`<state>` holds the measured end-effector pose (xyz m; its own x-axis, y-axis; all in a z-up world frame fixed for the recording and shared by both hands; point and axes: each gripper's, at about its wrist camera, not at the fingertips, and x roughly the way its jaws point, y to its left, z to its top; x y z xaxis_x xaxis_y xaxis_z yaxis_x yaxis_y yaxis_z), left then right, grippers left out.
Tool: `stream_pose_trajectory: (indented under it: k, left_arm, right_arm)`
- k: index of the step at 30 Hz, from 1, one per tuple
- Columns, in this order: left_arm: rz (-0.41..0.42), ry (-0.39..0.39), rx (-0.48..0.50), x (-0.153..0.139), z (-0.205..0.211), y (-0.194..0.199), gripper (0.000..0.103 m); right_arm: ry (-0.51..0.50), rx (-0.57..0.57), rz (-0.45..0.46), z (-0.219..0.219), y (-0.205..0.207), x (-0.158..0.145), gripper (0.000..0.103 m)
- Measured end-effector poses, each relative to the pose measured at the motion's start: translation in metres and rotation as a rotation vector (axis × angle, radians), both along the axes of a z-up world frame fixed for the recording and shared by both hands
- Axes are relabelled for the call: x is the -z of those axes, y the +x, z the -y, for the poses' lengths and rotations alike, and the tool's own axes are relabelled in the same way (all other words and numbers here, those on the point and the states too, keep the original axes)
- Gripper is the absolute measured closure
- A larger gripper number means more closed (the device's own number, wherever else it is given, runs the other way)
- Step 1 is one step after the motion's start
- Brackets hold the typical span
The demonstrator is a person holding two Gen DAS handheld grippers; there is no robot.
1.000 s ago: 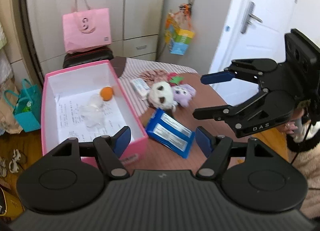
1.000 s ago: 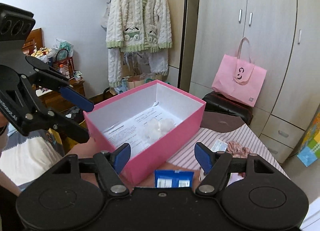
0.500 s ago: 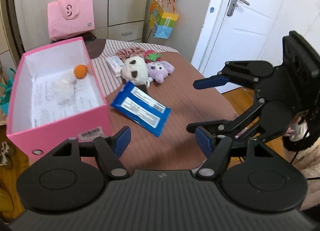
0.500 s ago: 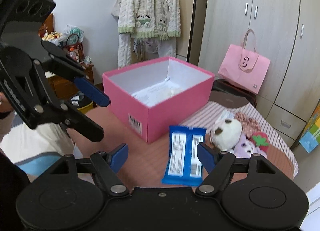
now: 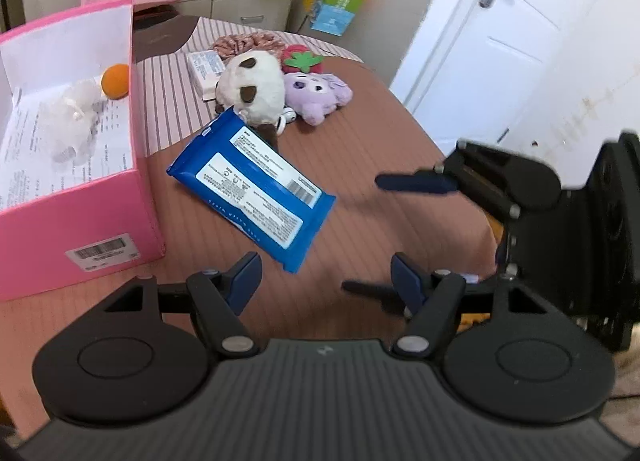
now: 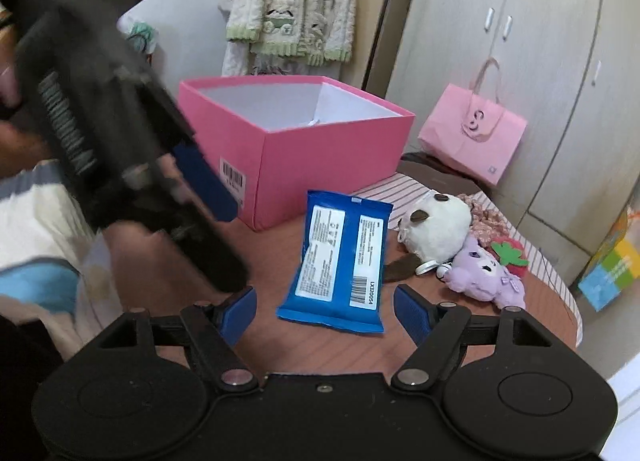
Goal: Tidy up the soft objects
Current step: 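Grasp the blue wet-wipes packet with the left tool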
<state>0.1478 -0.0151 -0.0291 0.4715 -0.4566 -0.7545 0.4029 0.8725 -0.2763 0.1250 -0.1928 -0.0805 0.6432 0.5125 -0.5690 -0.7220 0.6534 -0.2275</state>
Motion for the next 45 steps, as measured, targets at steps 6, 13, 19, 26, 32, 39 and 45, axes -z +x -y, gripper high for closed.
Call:
stream_pose_trajectory:
  k: [6,13,19,26,32,39,45]
  left_arm:
    - [0.034,0.036,-0.099,0.028,0.008,0.016,0.033]
    - [0.112,0.075,-0.181,0.042,0.014,0.036,0.033]
    - [0.087,-0.006,-0.267,0.06,0.006,0.049,0.032]
    - [0.153,-0.086,-0.33,0.074,0.004,0.038,0.048]
    - [0.226,-0.117,-0.38,0.083,0.009,0.02,0.064]
    - [0.256,-0.077,-0.341,0.08,0.016,0.018,0.065]
    - [0.263,-0.033,-0.288,0.066,0.023,0.006,0.066]
  right_arm:
    - [0.011,-0.028,0.018,-0.005,0.016,0.021,0.023]
    - [0.024,-0.034,0.023,-0.017,0.042,0.035,0.019]
    - [0.076,-0.002,-0.049,-0.022,0.06,0.043,0.017]
    - [0.209,0.091,-0.175,-0.016,0.076,0.054,0.023]
    - [0.299,0.19,-0.152,-0.012,0.063,0.06,0.038]
    - [0.338,0.268,-0.07,-0.02,0.044,0.067,0.045]
    - [0.336,0.286,-0.072,-0.017,0.033,0.056,0.046]
